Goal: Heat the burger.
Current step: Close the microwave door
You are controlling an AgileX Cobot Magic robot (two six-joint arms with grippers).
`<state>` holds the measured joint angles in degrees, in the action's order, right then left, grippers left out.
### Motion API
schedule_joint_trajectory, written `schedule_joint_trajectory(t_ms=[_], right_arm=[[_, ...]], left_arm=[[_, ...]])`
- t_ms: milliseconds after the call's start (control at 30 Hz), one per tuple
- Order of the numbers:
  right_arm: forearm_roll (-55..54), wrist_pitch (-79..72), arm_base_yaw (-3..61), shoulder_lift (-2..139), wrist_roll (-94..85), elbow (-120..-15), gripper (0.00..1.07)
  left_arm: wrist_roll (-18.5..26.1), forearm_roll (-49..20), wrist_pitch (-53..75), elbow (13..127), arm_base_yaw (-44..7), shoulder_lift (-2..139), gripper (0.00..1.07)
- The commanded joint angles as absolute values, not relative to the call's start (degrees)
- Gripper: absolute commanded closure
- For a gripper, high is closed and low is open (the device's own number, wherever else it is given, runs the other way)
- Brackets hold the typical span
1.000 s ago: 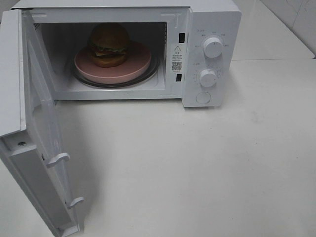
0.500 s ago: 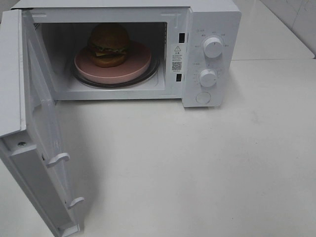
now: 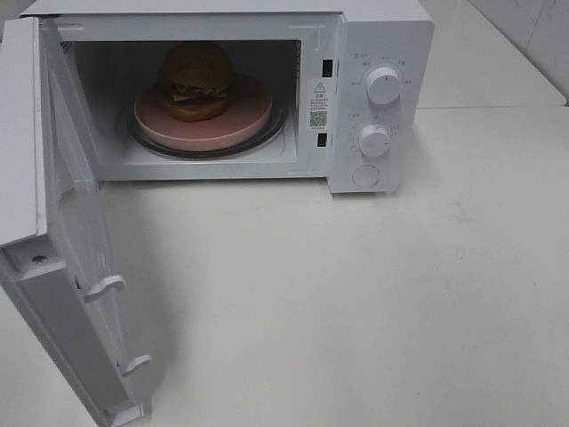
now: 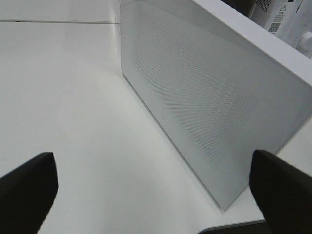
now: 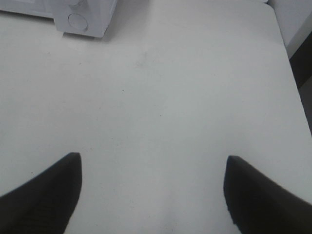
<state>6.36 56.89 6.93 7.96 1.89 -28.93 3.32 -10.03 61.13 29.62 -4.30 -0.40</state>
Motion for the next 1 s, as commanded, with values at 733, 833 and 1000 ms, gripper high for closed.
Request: schedule_joint_trajectory(t_ms=[733,833,1000], right_arm=[[4.93,56.89,1.95,-1.78,2.18,-28.65,0.31],[4.87,56.89,1.95,-1.78,2.18,-28.65,0.31],[4.87,56.89,1.95,-1.78,2.18,-28.65,0.31]], left_arm=[[3.38,-10.08,61.19,29.62,-4.18,-1.32,0.06],[3.38,-10.08,61.19,29.62,-4.18,-1.32,0.06],[3.38,-10.08,61.19,29.62,-4.18,-1.32,0.06]])
